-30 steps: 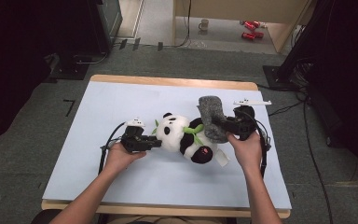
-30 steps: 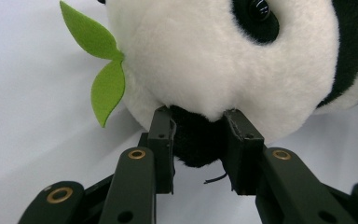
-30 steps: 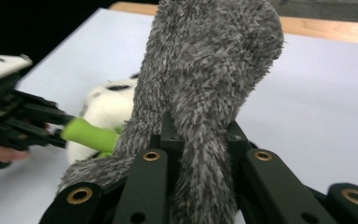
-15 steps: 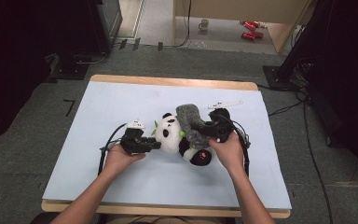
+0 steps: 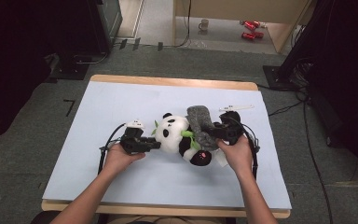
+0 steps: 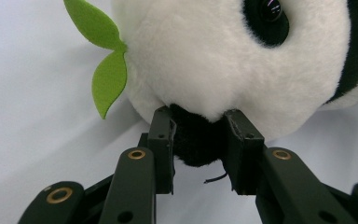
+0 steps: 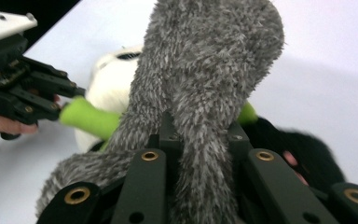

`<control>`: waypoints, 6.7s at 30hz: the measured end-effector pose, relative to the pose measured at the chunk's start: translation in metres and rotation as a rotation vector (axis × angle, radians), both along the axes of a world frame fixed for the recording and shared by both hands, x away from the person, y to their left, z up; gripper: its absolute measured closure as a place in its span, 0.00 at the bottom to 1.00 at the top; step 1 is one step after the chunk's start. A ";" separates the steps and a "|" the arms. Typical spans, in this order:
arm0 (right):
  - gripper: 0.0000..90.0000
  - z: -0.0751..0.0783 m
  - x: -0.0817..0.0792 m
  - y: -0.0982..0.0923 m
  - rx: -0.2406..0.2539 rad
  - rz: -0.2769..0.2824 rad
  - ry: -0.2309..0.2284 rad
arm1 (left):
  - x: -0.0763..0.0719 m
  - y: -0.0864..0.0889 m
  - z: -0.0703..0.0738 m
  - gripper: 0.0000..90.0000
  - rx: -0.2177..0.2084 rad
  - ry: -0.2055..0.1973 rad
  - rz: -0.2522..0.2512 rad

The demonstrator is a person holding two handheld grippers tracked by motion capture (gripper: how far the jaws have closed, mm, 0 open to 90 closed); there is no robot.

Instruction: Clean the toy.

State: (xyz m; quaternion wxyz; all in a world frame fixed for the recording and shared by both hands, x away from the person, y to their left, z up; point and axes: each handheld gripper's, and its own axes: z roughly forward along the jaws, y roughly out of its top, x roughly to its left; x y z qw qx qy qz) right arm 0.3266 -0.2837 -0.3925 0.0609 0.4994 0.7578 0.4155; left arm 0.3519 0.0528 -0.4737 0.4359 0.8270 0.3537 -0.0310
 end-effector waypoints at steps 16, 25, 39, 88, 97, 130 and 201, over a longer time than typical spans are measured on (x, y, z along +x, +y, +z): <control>0.86 -0.018 -0.035 -0.034 -0.057 -0.082 0.042 | 0.013 -0.003 0.007 0.76 0.003 0.007 -0.002; 0.87 -0.033 -0.019 -0.031 0.020 -0.085 0.020 | 0.016 0.005 0.010 0.78 0.027 0.000 0.015; 0.87 -0.042 0.000 -0.021 0.002 -0.072 -0.023 | 0.018 0.023 0.013 0.80 0.023 -0.019 0.047; 0.85 -0.016 -0.003 0.019 -0.002 0.086 0.015 | 0.013 0.022 0.002 0.81 0.031 0.008 0.046; 0.85 -0.022 -0.008 0.004 -0.027 0.037 0.040 | 0.018 0.021 0.007 0.83 0.043 0.009 0.048; 0.87 -0.014 -0.027 -0.061 -0.006 -0.114 0.063 | 0.031 0.017 0.013 0.85 -0.020 0.102 0.075; 0.86 0.008 -0.029 0.027 -0.131 -0.020 -0.114 | 0.010 0.009 0.029 0.93 -0.122 0.007 0.100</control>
